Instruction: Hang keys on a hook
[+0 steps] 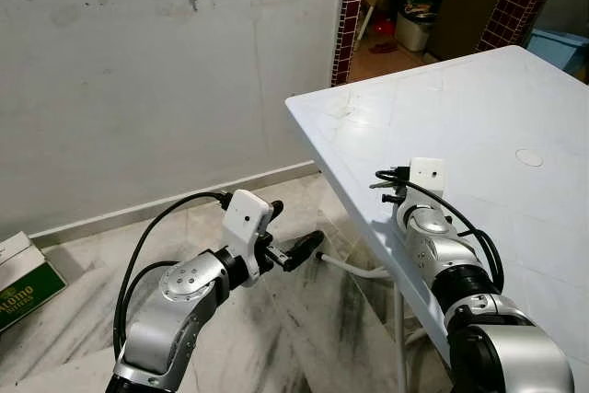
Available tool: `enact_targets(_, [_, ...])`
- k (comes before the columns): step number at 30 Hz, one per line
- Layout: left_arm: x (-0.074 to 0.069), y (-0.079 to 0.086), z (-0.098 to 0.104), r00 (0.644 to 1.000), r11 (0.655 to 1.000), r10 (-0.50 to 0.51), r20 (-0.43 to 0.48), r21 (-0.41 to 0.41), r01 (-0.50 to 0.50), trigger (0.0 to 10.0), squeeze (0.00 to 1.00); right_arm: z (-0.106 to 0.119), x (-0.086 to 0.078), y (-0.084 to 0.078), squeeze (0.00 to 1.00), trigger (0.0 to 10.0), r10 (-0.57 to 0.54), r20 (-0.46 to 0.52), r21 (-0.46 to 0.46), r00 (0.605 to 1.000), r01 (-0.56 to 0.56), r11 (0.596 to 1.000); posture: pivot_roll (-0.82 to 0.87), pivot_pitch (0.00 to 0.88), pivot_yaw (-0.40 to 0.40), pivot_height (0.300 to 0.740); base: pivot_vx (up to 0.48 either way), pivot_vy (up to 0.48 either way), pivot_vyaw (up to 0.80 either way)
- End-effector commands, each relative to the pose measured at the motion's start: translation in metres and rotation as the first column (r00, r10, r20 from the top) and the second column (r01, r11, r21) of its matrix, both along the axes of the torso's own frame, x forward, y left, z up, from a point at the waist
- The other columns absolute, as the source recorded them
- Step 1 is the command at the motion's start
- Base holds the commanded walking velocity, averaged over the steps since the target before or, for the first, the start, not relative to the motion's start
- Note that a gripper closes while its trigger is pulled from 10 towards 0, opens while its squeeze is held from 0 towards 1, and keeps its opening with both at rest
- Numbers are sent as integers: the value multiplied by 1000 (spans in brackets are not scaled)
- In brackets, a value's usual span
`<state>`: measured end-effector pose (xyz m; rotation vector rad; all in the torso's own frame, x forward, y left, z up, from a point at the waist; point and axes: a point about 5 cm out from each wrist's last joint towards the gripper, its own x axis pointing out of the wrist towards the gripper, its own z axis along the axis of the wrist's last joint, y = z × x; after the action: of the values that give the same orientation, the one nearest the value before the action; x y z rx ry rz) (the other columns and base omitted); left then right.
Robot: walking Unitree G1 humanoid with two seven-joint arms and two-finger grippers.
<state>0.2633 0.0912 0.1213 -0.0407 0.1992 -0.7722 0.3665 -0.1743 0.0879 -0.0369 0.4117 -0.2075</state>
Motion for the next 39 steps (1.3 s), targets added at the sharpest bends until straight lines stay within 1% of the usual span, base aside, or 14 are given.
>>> enact_targets(1, [-2, 0, 1, 1000, 1000, -8, 4, 6, 8, 10000, 0, -9, -5, -2, 0, 0, -5, -43, -4, 999, 5, 1000, 80, 41, -9, 740, 0, 0, 0])
enact_targets(13, [0, 2, 1, 1000, 1000, 14, 10, 12, -14, 10000, 0, -7, -4, -3, 0, 0, -2, -22, -7, 1000, 2, 1000, 73, 43, -8, 740, 0, 0, 0])
enact_targets(16, [4, 4, 2, 999, 999, 47, 27, 13, -48, 10000, 0, 2, 0, -5, 0, 0, 16, 35, -47, 999, -15, 999, 71, 50, -8, 740, 0, 0, 0])
enact_targets(17, [7, 6, 4, 996, 996, 84, 42, 14, -84, 10000, 0, 12, 4, -4, 0, 0, 43, 97, -70, 994, -36, 997, 71, 47, -8, 740, 0, 0, 0])
enact_targets(19, [11, 9, 5, 990, 991, 130, 55, 8, -131, 10000, 0, 29, 9, 0, 0, 0, 105, 201, -122, 974, -81, 989, 69, 46, -9, 740, 0, 0, 0])
enact_targets(20, [11, 9, 5, 990, 991, 130, 55, 8, -131, 10000, 0, 29, 9, 0, 0, 0, 105, 201, -122, 974, -81, 989, 69, 46, -9, 740, 0, 0, 0])
enact_targets(22, [13, 12, 5, 985, 987, 158, 68, 10, -159, 10000, 0, 46, 13, 3, 0, 0, 167, 292, -196, 942, -112, 974, 69, 46, -9, 740, 0, 0, 0])
enact_targets(28, [14, 12, 5, 982, 985, 171, 76, 14, -173, 10000, 0, 55, 13, 1, 0, 0, 189, 331, -236, 925, -112, 965, 62, 46, -15, 740, 0, 0, 0])
enact_targets(31, [15, 14, 7, 976, 980, 198, 94, 15, -200, 10000, 0, 57, 11, 6, 0, 0, 217, 357, -233, 909, -138, 962, 64, 47, -16, 740, 0, 0, 0])
enact_targets(33, [18, 19, 10, 962, 968, 248, 117, 6, -250, 10000, 0, 61, 9, 15, 0, 627, 278, 395, -212, 876, -208, 955, 64, 48, -16, 740, 0, 0, 0])
enact_targets(34, [20, 23, 12, 951, 959, 279, 131, 2, -282, 10000, 0, 64, 8, 21, 0, 4549, 316, 417, -188, 852, -259, 947, 64, 49, -15, 740, 0, 0, 0])
enact_targets(35, [22, 27, 13, 941, 951, 306, 143, -3, -309, 10000, 0, 66, 7, 27, 0, 8039, 356, 432, -169, 829, -313, 935, 63, 49, -15, 740, 0, 0, 0])
enact_targets(36, [24, 32, 15, 925, 938, 344, 159, -12, -347, 10000, 0, 69, 4, 37, 0, 10000, 419, 451, -155, 788, -393, 906, 61, 50, -14, 740, 0, 0, 0])
enact_targets(39, [25, 35, 15, 916, 930, 365, 164, -10, -368, 10000, 0, 72, 2, 40, 0, 10000, 431, 467, -133, 772, -421, 897, 60, 51, -15, 740, 0, 0, 0])
